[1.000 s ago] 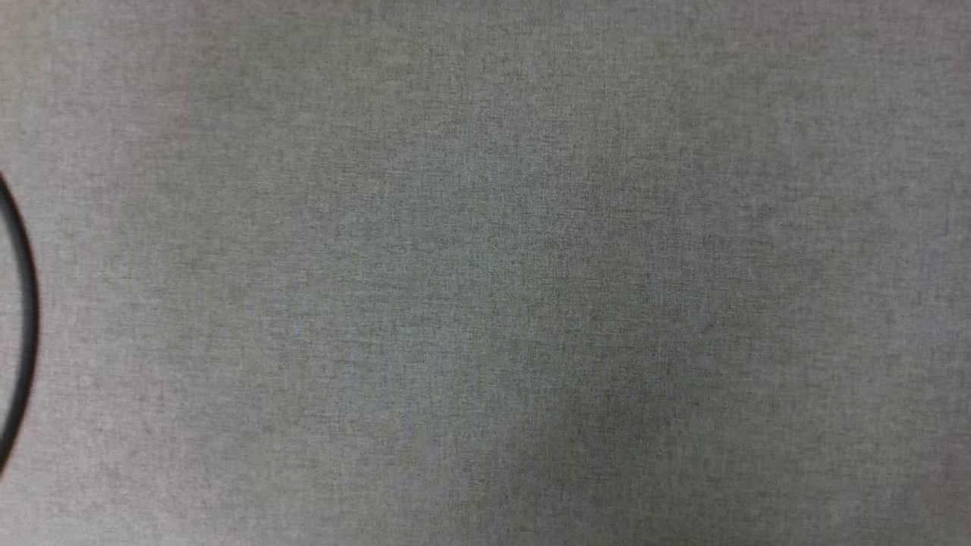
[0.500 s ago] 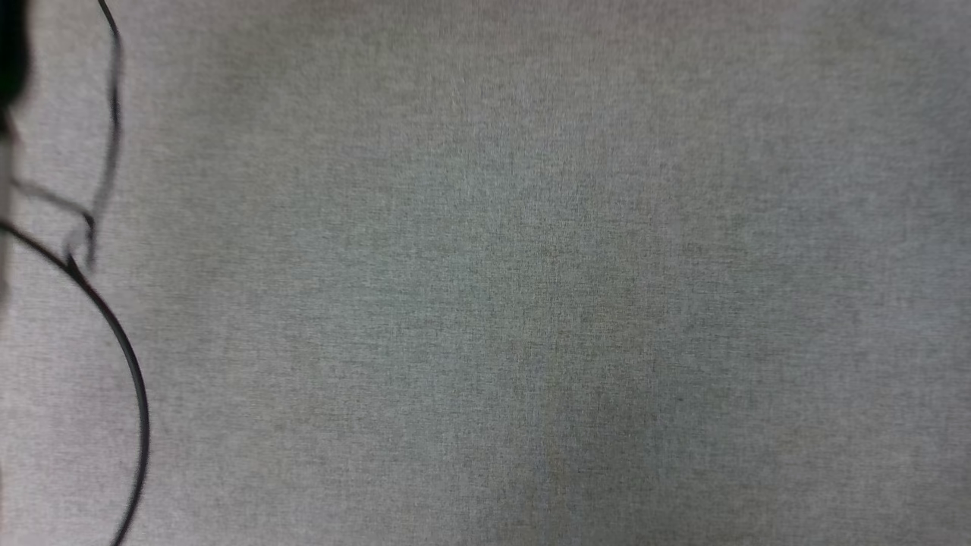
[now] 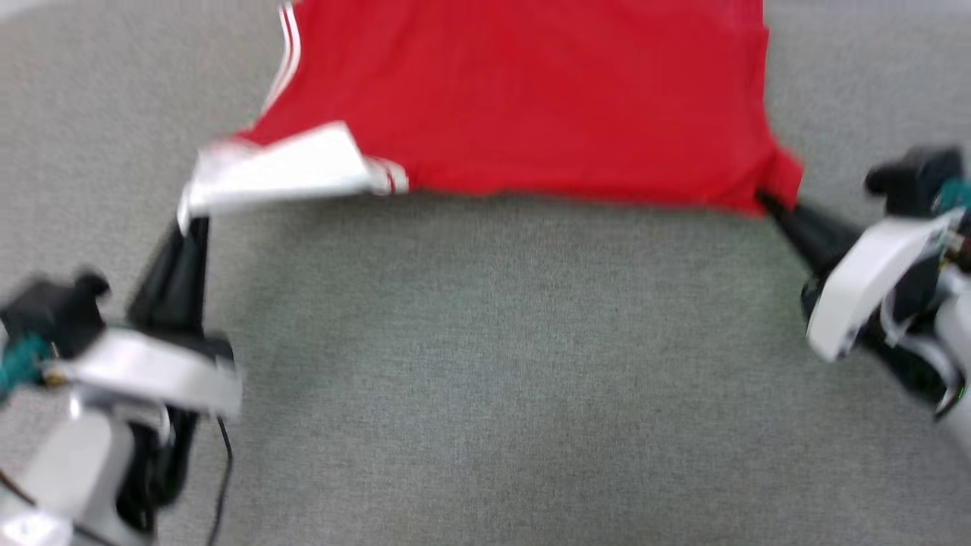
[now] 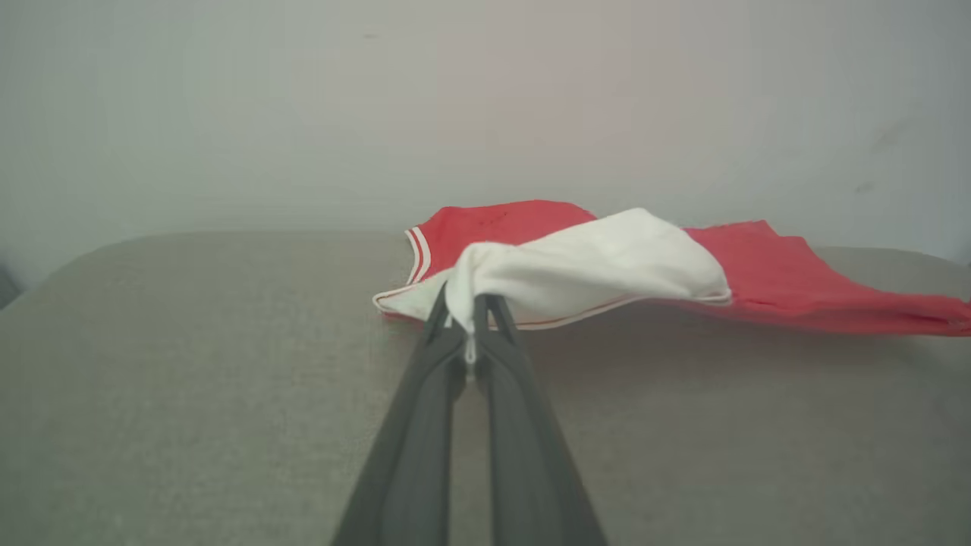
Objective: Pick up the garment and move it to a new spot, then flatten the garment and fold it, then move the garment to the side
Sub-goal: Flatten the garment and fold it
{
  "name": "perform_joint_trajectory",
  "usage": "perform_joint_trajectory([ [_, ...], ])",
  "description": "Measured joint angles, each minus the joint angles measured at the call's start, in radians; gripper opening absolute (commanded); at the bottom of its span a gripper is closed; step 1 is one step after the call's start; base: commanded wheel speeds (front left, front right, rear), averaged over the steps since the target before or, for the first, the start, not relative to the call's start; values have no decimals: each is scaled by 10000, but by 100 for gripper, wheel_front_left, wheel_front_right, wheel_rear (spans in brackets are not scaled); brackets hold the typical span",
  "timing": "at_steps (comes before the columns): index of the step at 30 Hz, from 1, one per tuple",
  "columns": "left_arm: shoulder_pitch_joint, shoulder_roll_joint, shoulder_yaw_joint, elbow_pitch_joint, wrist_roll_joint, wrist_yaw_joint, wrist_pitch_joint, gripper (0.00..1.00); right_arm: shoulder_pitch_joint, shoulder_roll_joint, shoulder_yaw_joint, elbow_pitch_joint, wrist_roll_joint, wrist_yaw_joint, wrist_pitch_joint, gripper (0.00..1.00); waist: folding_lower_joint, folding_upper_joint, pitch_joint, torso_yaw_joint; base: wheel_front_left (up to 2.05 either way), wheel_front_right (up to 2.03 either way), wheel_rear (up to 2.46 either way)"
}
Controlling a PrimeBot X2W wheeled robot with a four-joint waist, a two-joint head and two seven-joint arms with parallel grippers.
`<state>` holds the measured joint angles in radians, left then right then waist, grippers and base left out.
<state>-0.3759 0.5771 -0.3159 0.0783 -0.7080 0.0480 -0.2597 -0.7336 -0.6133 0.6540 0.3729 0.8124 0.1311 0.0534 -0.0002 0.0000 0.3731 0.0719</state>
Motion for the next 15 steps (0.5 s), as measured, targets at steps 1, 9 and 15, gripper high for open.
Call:
perform_joint_trajectory([
  [1, 445, -10, 19, -215, -17, 100, -2, 0, 318, 0, 19, -46, 19, 2, 0, 0, 0, 0, -151, 0, 0, 0, 0],
  [9, 3337, -163, -61, -1022, -314, 683, -4, 0, 2540, 0, 190, -385, 127, 0, -17, 0, -1, 0, -1322, 43, 0, 0, 0],
  [15, 5039, -596, -144, -1091, -665, 941, -4, 0, 4153, 36, 107, -802, 307, 0, 86, 0, -1, 0, -2110, 27, 0, 0, 0],
])
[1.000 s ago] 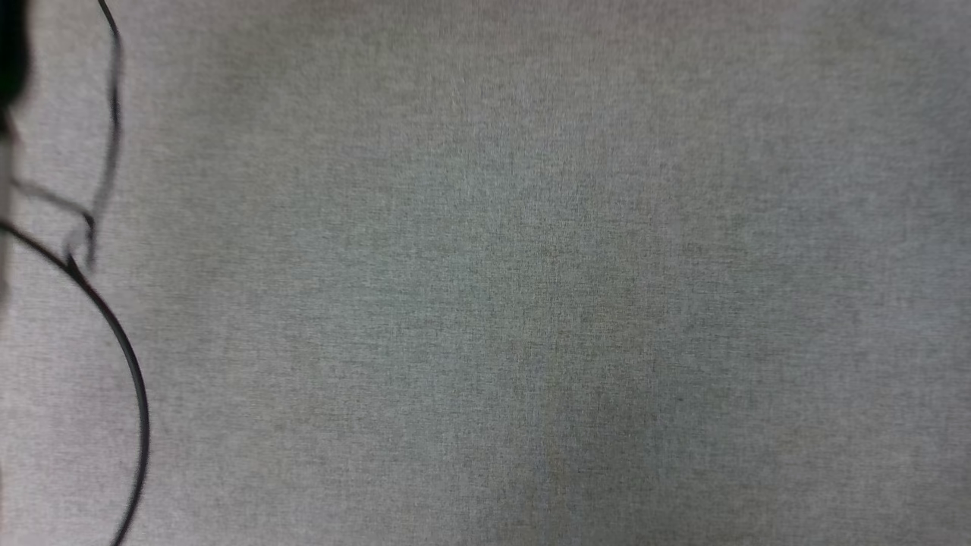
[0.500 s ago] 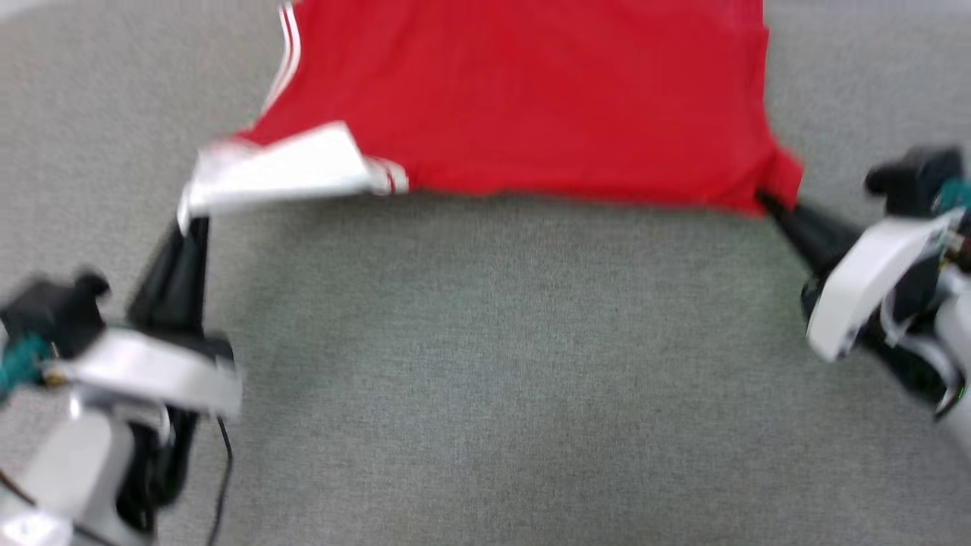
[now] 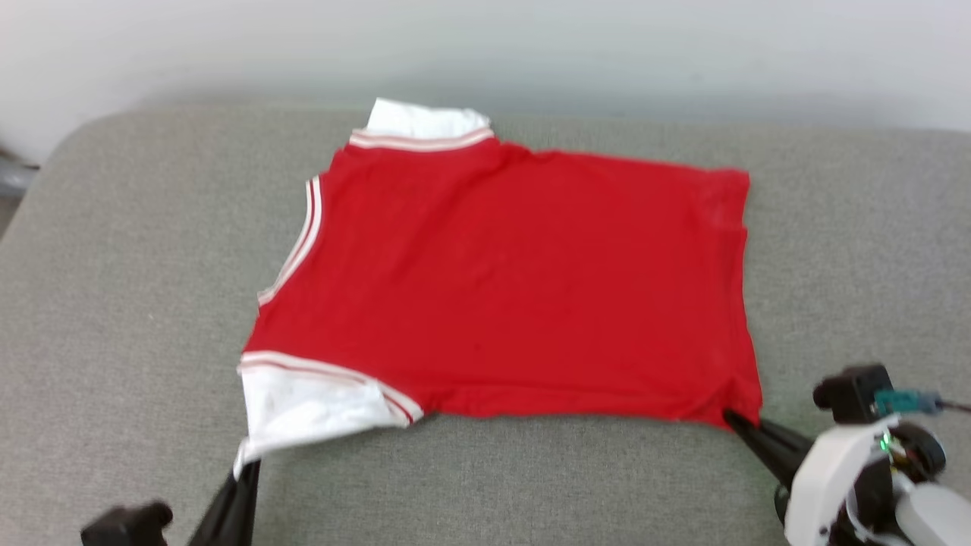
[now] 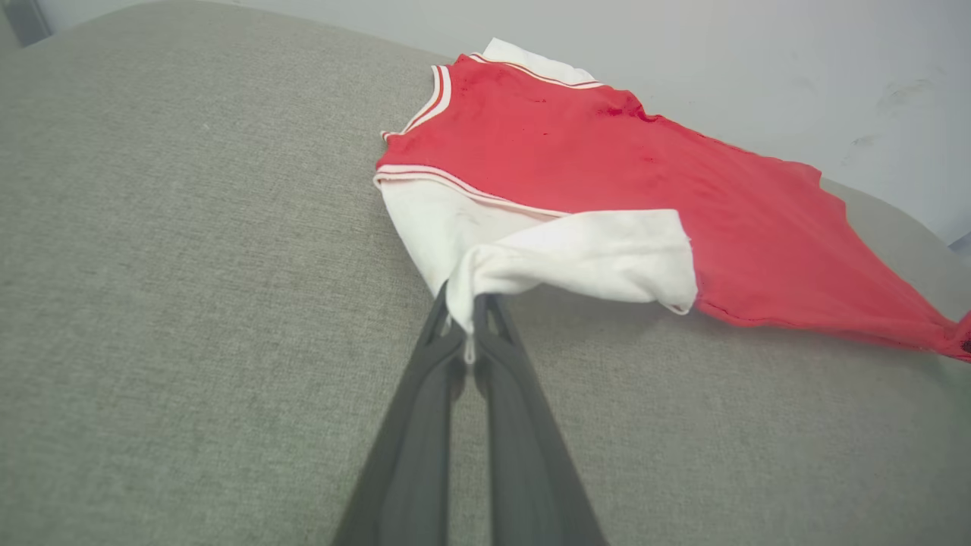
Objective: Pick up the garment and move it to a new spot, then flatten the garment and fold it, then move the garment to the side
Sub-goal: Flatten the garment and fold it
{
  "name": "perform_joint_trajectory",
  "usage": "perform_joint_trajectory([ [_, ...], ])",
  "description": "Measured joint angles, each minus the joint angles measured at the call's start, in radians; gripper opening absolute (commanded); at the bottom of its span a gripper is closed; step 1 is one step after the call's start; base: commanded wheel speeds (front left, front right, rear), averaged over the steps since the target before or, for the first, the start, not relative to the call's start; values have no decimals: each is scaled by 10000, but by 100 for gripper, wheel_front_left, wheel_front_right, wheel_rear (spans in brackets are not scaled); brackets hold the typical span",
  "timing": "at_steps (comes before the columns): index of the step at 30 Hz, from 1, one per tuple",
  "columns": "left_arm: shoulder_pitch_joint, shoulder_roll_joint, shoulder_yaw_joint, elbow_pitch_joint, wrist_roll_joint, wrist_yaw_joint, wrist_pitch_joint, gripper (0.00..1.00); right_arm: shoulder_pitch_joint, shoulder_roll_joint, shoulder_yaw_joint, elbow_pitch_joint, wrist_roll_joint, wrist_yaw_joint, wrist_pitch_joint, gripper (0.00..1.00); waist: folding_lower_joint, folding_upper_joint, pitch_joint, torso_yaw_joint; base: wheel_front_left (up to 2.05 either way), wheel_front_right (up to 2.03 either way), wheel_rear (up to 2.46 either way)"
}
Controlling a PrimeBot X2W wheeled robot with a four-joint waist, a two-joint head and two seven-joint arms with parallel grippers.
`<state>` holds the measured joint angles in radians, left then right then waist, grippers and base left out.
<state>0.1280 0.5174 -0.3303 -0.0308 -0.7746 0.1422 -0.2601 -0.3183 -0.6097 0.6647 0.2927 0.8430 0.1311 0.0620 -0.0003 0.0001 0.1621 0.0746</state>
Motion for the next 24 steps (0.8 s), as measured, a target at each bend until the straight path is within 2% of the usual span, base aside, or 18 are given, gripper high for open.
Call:
perform_joint_trajectory([
  [9, 1947, -209, -198, -109, -646, 29, 115, 0, 1907, -224, -750, -326, 25, 0, 184, 0, 0, 0, -902, 30, 0, 0, 0],
  [14, 2614, -245, -623, -228, -922, -117, 485, 0, 2903, -353, -1197, -531, 100, 0, 359, 0, 0, 0, -1155, 124, 0, 0, 0],
  [24, 2465, -29, -633, -56, -863, -313, 579, 0, 3601, -194, -2011, -1037, -265, 0, 711, 0, 2, 0, -1211, 149, 0, 0, 0],
])
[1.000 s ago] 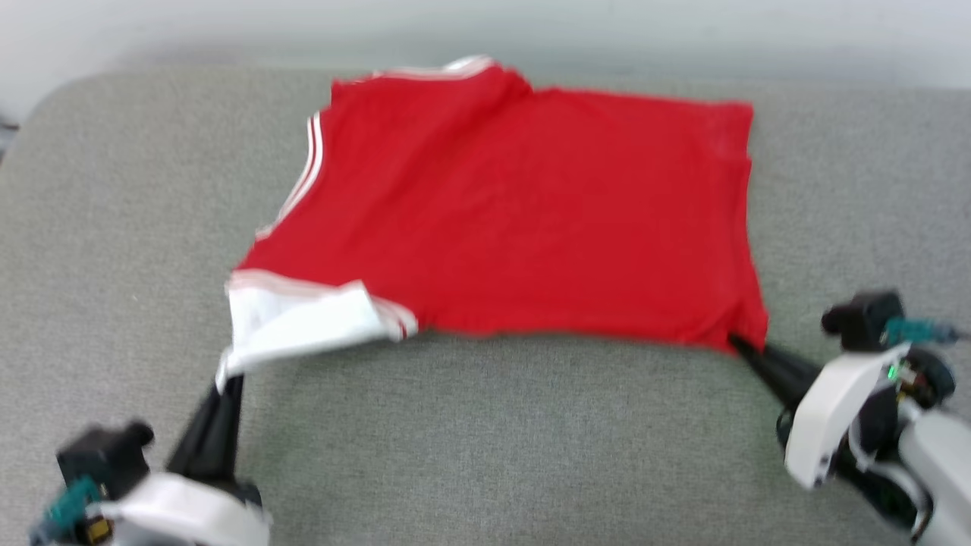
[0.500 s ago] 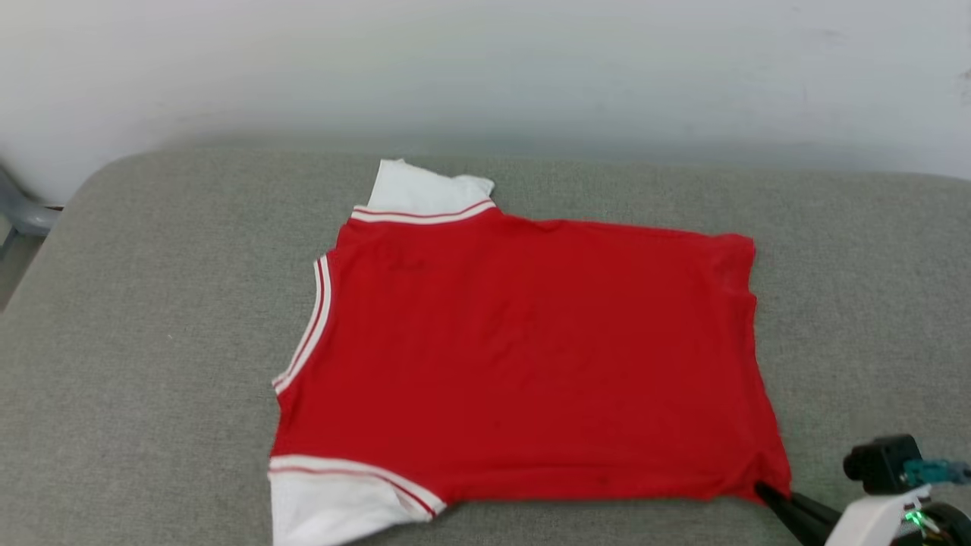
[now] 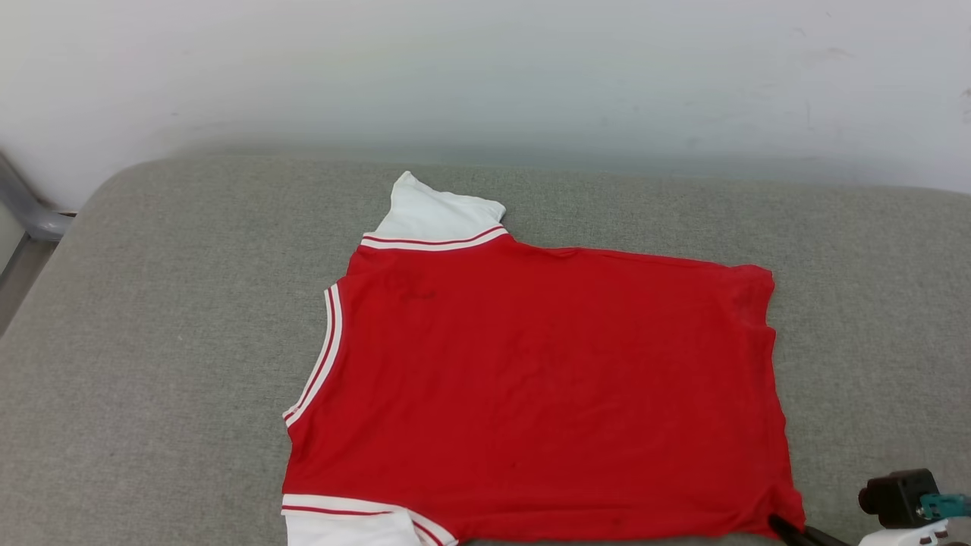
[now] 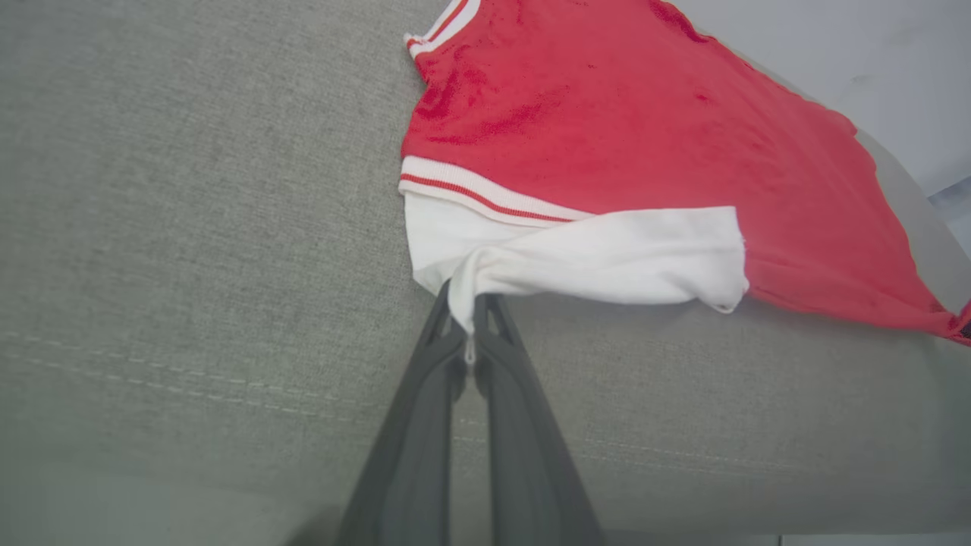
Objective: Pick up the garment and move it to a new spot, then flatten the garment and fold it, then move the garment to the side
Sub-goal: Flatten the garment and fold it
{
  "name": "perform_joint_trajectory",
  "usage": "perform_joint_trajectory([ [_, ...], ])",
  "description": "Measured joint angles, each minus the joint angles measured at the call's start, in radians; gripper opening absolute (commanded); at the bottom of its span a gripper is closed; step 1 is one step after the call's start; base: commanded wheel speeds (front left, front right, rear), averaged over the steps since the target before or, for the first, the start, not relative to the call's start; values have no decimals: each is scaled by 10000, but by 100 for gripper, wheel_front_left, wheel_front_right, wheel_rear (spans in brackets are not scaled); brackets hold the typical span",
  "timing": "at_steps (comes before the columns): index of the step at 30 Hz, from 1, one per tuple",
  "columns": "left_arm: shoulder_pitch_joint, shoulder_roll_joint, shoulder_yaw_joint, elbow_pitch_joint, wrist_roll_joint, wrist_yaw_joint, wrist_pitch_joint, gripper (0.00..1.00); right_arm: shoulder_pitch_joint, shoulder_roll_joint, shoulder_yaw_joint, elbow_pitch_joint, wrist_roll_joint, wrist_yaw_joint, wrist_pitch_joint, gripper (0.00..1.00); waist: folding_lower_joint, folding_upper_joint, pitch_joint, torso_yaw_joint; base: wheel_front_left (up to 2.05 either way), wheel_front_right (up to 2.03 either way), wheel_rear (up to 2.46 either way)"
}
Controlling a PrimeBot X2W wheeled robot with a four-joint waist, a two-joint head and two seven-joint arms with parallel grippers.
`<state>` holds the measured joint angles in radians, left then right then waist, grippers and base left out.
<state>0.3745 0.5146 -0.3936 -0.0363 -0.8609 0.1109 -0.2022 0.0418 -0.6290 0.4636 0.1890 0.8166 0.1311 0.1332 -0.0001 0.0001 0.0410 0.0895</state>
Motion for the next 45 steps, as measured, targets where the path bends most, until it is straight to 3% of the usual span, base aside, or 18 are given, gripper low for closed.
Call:
perform_joint_trajectory([
  [20, -4293, 1116, 219, 1285, 968, -1047, 740, 0, -1708, 803, -337, -290, -424, 0, 431, 0, 3, 0, 848, -806, 0, 0, 0],
  [29, -6177, 957, -25, 2972, 1095, -1732, 945, 0, -3193, 974, 163, 403, -464, 0, 746, 0, 3, 0, 1745, -1051, 0, 0, 0],
  [45, -7302, 35, -786, 5914, 1078, -2255, 481, 0, -4410, 1348, 972, 2228, -397, 0, 472, 0, 2, 0, 2144, -914, 0, 0, 0],
])
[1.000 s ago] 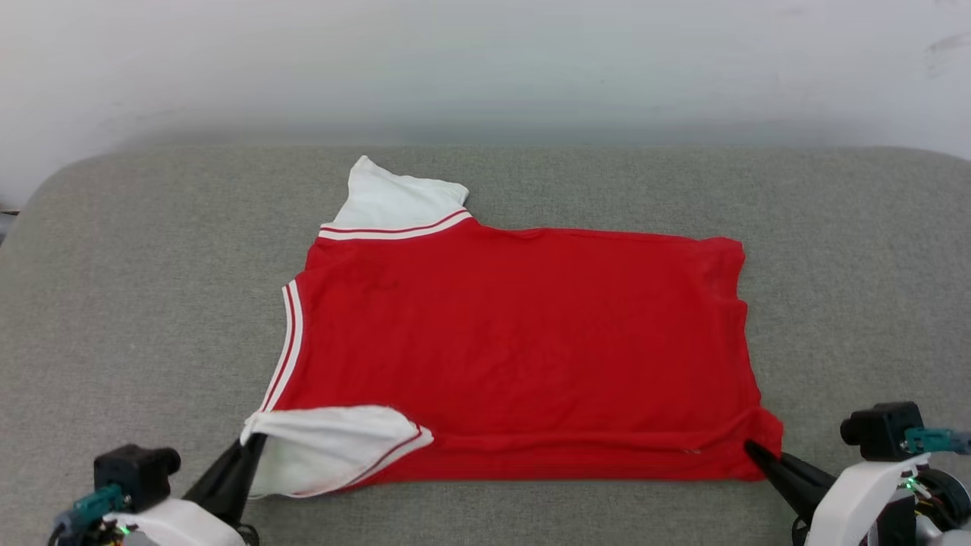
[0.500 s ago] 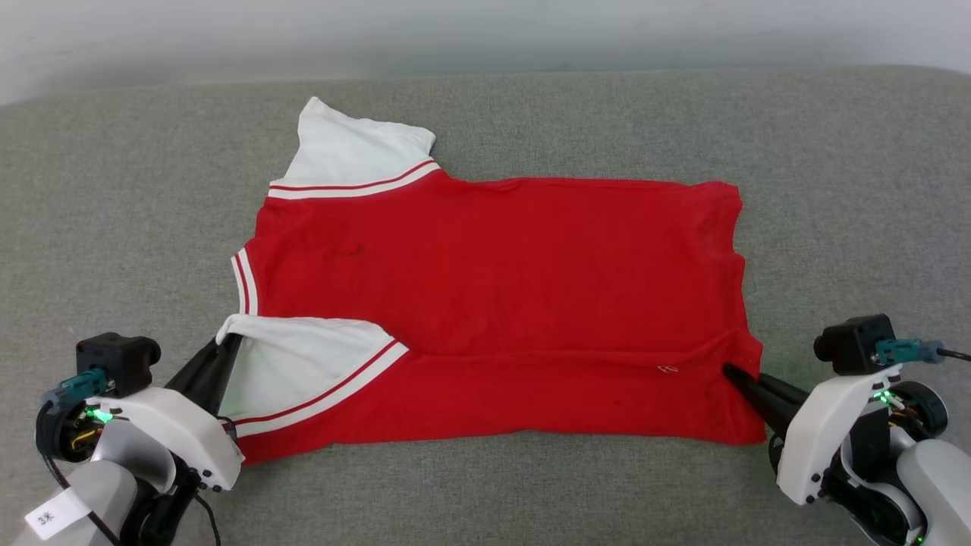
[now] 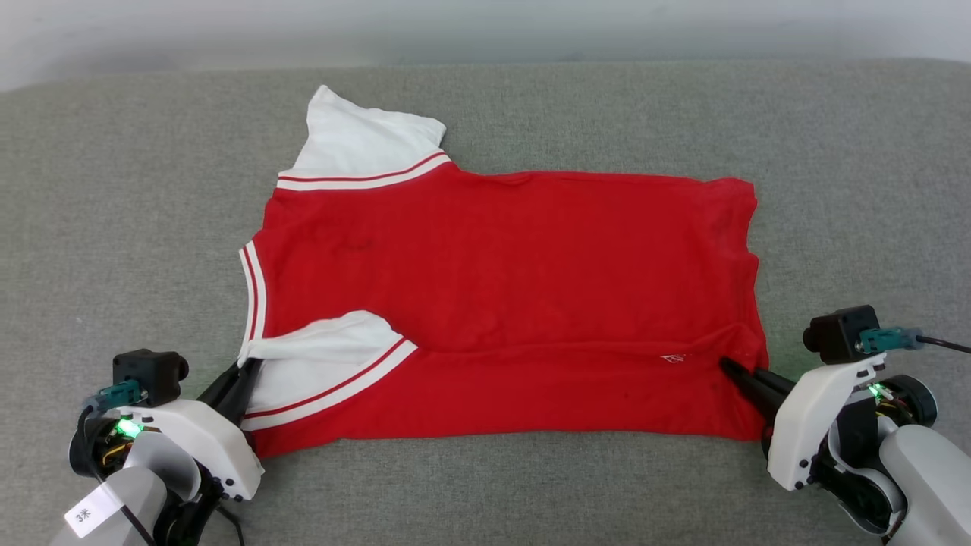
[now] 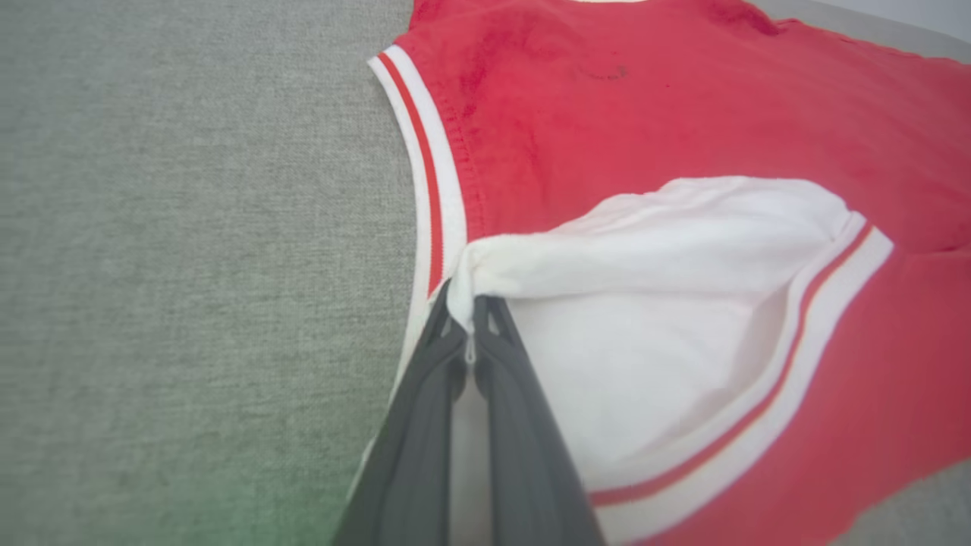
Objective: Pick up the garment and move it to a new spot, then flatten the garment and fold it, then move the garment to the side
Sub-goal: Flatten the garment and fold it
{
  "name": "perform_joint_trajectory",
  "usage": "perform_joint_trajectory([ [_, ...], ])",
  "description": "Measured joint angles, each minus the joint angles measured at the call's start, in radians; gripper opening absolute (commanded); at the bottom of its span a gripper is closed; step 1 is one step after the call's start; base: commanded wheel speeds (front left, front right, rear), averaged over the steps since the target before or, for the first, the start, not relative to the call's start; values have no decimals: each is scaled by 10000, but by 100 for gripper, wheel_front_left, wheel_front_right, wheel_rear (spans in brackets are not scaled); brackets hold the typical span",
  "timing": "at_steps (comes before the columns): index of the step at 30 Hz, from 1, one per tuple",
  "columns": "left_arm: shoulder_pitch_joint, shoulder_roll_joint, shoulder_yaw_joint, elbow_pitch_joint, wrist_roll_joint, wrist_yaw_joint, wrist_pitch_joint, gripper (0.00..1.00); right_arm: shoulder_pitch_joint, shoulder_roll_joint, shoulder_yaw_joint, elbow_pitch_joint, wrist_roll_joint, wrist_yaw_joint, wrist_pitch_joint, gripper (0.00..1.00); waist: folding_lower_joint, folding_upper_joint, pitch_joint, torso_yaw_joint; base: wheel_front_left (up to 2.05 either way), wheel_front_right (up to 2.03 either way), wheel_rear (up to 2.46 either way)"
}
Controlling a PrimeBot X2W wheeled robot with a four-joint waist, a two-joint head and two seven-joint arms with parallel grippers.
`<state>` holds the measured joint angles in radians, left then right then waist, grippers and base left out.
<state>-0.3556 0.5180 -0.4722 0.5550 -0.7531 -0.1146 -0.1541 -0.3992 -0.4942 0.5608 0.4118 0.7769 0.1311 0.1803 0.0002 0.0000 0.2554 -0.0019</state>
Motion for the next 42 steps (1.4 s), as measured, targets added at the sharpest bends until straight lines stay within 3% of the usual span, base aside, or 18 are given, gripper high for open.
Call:
perform_joint_trajectory([
  [1, -20, -17, -35, 86, 8, -4, -46, 0, 7, 13, -15, 88, 15, 0, -63, 0, 0, 0, -56, 13, 0, 0, 0],
  [2, -39, -23, -54, 161, 6, -8, -46, 25, 13, 29, -65, 192, 21, 2, -111, 22, -1, 0, -116, 24, 0, 0, 0],
  [3, -58, -23, -90, 211, 17, -12, -82, 73, 26, 48, -109, 282, 21, 2, -130, 100, -1, 0, -183, 38, 0, 0, 0],
  [4, -83, -21, -107, 240, 67, -10, -144, 100, 50, 59, -130, 311, 25, 2, -128, 100, 0, 0, -250, 53, 0, 0, 0],
  [9, -275, 163, -98, 115, 247, 82, -303, 100, 221, 90, -466, 174, 40, 0, -430, 100, -1, 0, -656, 180, 0, 0, 0],
  [14, -411, 637, -67, -523, 267, 134, 190, 100, 641, 40, -830, -134, -73, 0, -614, 100, -2, 0, -1062, 340, 0, 0, 0],
  [19, -592, 1273, -196, -1438, -130, 58, 1709, 100, 891, 21, -1093, -468, -313, 0, -596, 100, -2, 0, -1291, 474, 0, 0, 0],
  [28, -792, 2347, -949, -2765, -1423, -84, 5601, 100, 1019, 234, -1325, -876, -715, 0, -366, 100, -3, 0, -1454, 482, 0, 0, 0],
  [34, -828, 2594, -1413, -2926, -1682, -96, 6725, 100, 1014, 330, -1396, -1089, -828, 0, -198, 100, -2, 0, -1367, 311, 0, 0, 0],
  [42, -817, 2449, -1831, -1998, -1787, -119, 7147, 100, 852, 359, -1430, -1277, -940, 0, -61, 100, -2, 0, -1026, -26, 0, 0, 0],
])
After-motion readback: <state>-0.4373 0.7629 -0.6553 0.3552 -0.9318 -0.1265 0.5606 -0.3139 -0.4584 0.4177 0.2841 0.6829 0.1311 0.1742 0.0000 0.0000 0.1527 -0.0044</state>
